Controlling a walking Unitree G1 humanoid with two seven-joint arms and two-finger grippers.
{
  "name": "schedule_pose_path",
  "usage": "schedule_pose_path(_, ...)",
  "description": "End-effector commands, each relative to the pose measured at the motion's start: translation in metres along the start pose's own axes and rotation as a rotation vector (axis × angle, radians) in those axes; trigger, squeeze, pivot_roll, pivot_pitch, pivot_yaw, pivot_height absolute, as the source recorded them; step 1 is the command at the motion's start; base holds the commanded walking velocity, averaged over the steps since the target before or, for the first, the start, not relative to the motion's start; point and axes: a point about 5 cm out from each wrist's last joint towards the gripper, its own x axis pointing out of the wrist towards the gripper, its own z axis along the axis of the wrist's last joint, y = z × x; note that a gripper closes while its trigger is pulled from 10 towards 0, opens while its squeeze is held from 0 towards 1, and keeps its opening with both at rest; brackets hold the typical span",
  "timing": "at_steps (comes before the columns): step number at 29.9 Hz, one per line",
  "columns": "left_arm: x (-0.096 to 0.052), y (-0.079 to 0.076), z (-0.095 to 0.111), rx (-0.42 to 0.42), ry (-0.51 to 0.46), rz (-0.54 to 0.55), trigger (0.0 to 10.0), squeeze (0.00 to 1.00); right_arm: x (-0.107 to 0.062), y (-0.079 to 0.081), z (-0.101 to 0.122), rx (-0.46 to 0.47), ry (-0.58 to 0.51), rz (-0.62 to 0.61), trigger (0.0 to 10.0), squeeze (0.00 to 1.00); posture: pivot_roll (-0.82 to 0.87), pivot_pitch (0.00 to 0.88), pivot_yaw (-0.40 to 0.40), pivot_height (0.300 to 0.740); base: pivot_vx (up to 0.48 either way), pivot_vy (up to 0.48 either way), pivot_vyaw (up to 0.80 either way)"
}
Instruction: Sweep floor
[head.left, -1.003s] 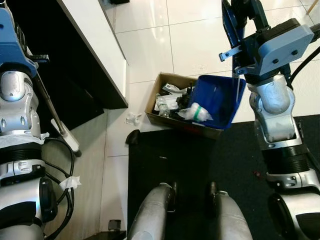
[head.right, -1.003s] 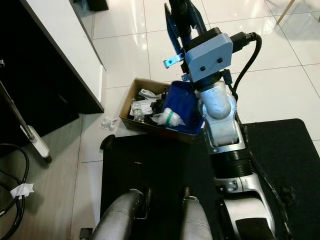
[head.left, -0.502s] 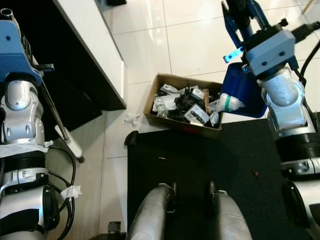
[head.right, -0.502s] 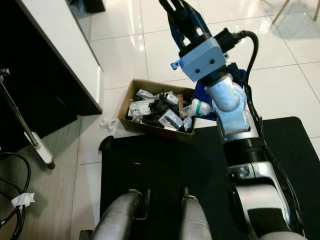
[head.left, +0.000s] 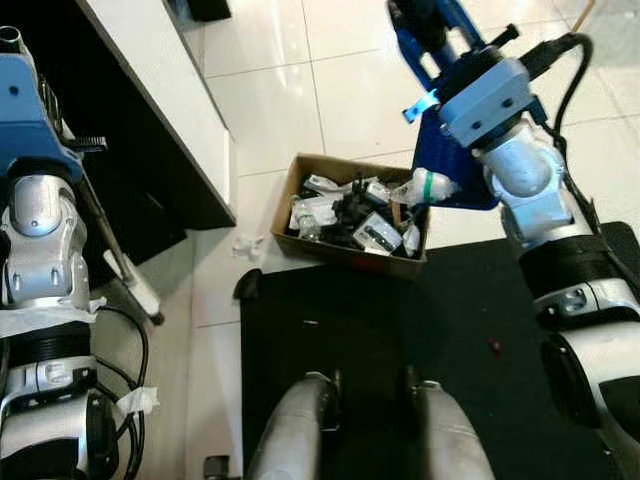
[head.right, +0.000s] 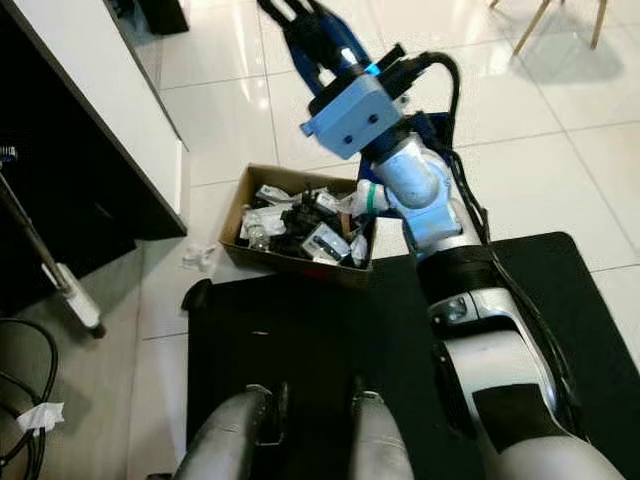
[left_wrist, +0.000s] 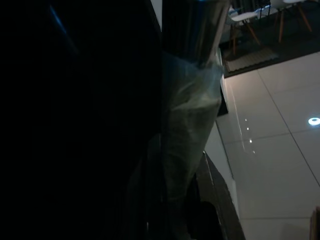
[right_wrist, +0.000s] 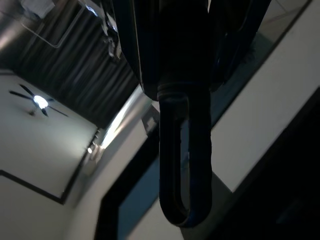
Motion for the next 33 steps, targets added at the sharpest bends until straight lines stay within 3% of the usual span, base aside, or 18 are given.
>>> schedule_pose_path(1,-0.004,0.007,0.005,0.005,-0.025,0.043,10.0,0.00,0.010,0.007,0.012,-0.023,-0.103,0.063,10.0,0.00,0.13,0.234,0.026,0.740,0.000,0.000,0.00)
schedule_pose_path(6,-0.011,0.010,0.003,0.008,-0.020,0.060,10.0,0.00,0.017,0.024,0.016,0.004,-0.148,0.146,10.0,0.00,0.15,0.232,0.003,0.740,0.000,0.000,0.00)
schedule_pose_path(7,-0.014,0.011,0.003,0.011,-0.016,0.067,10.0,0.00,0.016,0.035,0.018,0.011,-0.164,0.209,10.0,0.00,0.15,0.229,-0.006,0.740,0.000,0.000,0.00)
schedule_pose_path(8,-0.014,0.011,0.003,0.011,-0.016,0.067,10.0,0.00,0.016,0.035,0.018,0.011,-0.164,0.209,10.0,0.00,0.15,0.229,-0.006,0.740,0.000,0.000,0.00)
schedule_pose_path(10,-0.020,0.014,0.002,0.014,-0.010,0.081,10.0,0.00,0.008,0.057,0.018,0.014,-0.185,0.339,10.0,0.00,0.15,0.226,-0.012,0.740,0.000,0.000,0.00)
schedule_pose_path(17,-0.024,0.012,0.001,0.008,0.001,0.088,10.0,0.00,-0.003,0.071,0.014,0.007,-0.189,0.446,10.0,0.00,0.14,0.219,-0.013,0.740,0.000,0.000,0.00)
schedule_pose_path(26,-0.019,-0.004,0.002,-0.023,0.003,0.057,10.0,0.00,-0.012,0.061,0.006,0.015,-0.141,0.422,10.0,0.00,0.11,0.195,0.009,0.740,0.000,0.000,0.00)
schedule_pose_path(27,-0.019,-0.006,0.002,-0.026,0.004,0.054,10.0,0.00,-0.013,0.057,0.004,0.015,-0.125,0.398,10.0,0.04,0.10,0.191,0.007,0.740,0.000,0.000,0.00)
schedule_pose_path(28,-0.019,-0.009,0.002,-0.033,0.005,0.050,10.0,0.00,-0.015,0.045,-0.001,0.011,-0.087,0.335,10.0,0.04,0.10,0.188,0.005,0.740,0.000,0.000,0.00)
schedule_pose_path(32,-0.020,-0.010,0.001,-0.039,0.010,0.049,10.0,0.00,-0.018,0.031,-0.006,-0.004,-0.039,0.255,10.0,0.02,0.10,0.186,0.007,0.740,0.000,0.000,0.00)
schedule_pose_path(33,-0.022,-0.013,-0.002,-0.047,0.022,0.046,10.0,0.00,-0.027,0.011,-0.011,-0.034,0.028,0.162,10.0,0.00,0.08,0.180,0.011,0.740,0.000,0.000,0.00)
